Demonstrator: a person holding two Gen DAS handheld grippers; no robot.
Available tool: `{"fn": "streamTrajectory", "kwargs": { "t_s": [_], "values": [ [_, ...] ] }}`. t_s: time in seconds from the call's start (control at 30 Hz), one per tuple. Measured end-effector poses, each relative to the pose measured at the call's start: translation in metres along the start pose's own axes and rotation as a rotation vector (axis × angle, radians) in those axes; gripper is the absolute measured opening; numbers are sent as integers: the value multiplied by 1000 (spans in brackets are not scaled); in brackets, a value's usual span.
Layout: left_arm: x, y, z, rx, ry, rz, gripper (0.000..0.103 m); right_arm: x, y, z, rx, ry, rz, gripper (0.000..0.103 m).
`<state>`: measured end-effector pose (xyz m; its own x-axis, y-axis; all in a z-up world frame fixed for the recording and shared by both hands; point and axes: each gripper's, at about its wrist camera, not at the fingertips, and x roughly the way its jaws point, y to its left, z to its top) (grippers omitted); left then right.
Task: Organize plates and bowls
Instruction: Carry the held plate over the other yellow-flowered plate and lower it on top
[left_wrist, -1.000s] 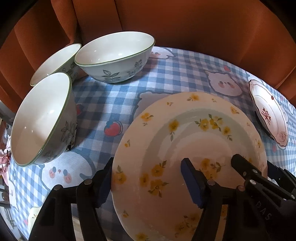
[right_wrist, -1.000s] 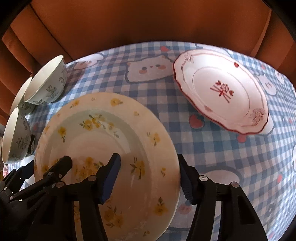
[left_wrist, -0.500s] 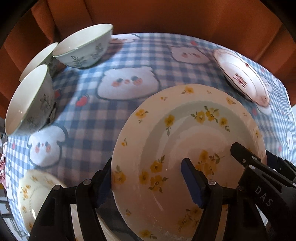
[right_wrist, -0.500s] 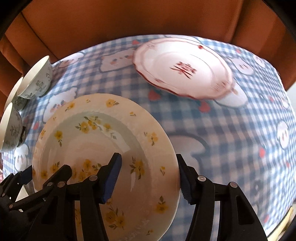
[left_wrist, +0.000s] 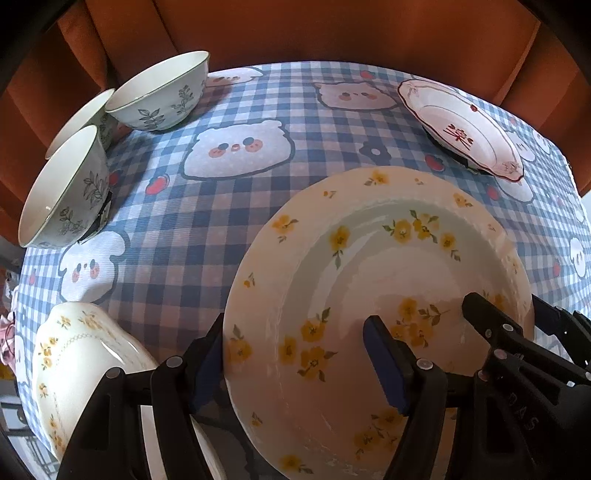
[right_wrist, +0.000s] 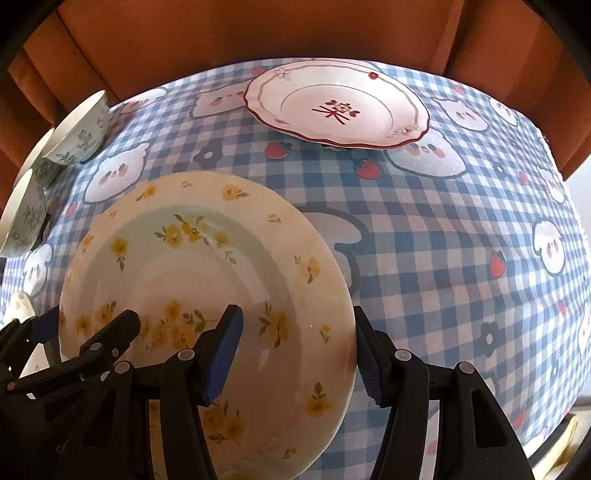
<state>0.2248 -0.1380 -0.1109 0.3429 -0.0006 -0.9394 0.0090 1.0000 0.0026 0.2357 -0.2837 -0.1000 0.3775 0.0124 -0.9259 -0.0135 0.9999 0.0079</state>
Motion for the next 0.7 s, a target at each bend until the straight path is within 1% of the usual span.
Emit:
{"fn": "streamTrajectory", "kwargs": {
  "t_s": [0.13,0.37,0.57,0.7],
  "values": [
    [-2,-1,-2,-27,-1,19,71,1,0,4,-25,0,-1,61],
    [-11,-7,-4,-29,8,38,71,-1,-1,6,-45,21,6,61],
    [-26,-4,-8,-18,-9,23,71,-14,-2,1,-36,27,9,61],
    [-35,1,-12,-11,-21,6,71,-28,2,-4,-24,12,2,61]
  ]
}}
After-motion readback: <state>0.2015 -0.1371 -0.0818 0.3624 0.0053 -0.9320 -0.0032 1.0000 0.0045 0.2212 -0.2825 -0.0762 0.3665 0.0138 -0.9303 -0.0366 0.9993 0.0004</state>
